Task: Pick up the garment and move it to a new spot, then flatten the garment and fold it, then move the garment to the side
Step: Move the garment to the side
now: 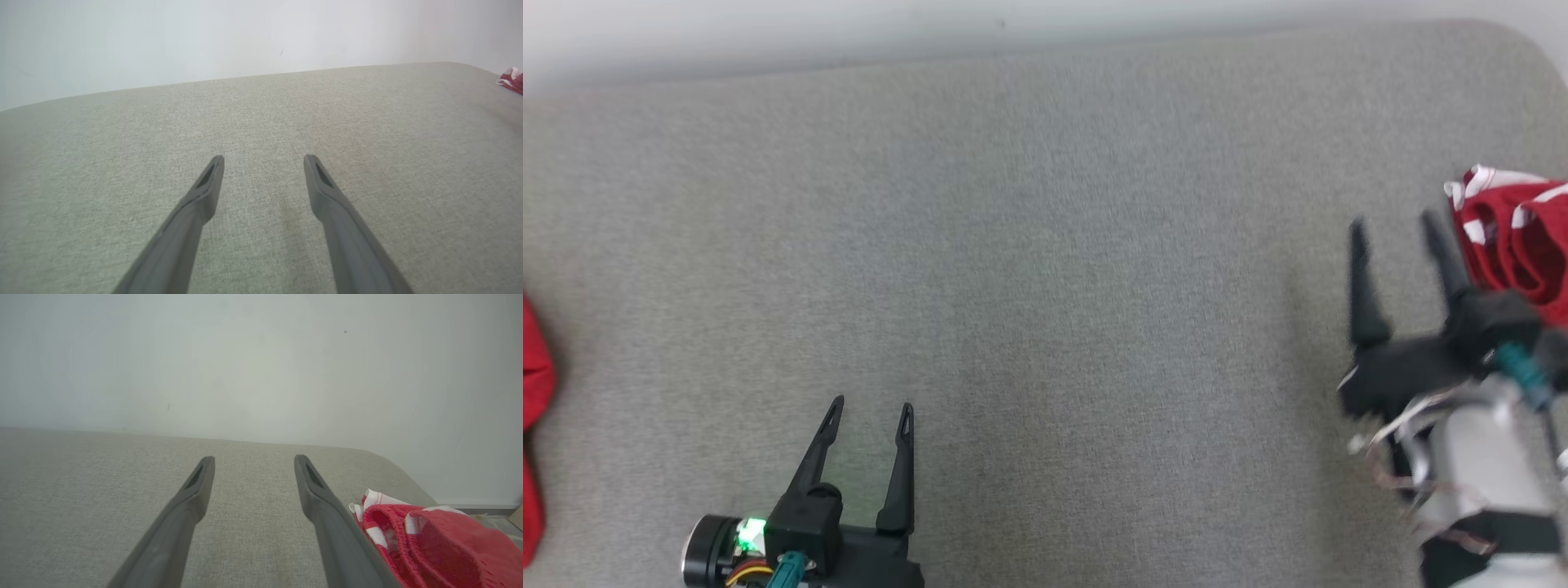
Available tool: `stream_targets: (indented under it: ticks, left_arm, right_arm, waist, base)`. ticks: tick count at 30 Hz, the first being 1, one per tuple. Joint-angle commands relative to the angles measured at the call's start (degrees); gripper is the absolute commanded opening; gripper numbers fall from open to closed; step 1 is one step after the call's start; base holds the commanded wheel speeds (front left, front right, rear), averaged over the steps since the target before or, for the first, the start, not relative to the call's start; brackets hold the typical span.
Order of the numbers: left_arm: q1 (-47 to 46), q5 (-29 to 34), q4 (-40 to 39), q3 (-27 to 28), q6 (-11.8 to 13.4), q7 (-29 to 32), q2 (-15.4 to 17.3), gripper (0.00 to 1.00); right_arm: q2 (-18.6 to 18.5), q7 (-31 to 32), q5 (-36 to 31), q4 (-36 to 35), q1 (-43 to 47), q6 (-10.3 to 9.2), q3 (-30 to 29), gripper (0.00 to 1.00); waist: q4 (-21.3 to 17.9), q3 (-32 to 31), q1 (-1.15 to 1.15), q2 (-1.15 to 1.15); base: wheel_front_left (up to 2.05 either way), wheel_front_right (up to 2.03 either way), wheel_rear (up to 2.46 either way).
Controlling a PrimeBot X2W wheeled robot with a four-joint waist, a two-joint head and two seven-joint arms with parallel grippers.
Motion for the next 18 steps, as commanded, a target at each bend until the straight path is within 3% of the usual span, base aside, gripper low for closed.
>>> stream_targets:
  ticks: [1, 8, 18]
  left_arm:
    - [1.0, -0.2, 0.1, 0.3, 0.3, -0.2, -0.2, 1.0]
    - [3.8, -0.6, 0.9, 2.0, 0.0, -0.2, -0.3, 1.0]
    - [9.4, -1.3, 1.9, 4.9, 0.2, -0.2, -0.3, 1.0]
  right_arm:
    - [1.5, 0.0, 1.0, -0.4, 2.1, -0.14, 0.9, 1.0]
    - [6.5, 0.0, 4.5, 0.2, 10.6, -0.14, 2.7, 1.0]
    - [8.6, 0.0, 3.4, 0.6, 19.2, -0.14, 3.0, 1.0]
  waist:
    - [1.5, -3.2, 0.01, 0.0]
    - [2.8, -7.5, 0.01, 0.0]
    - [2.7, -13.4, 0.01, 0.0]
  base:
    - [0.0, 0.0, 0.0]
    - [0.0, 0.0, 0.0]
    - [0.0, 0.0, 0.0]
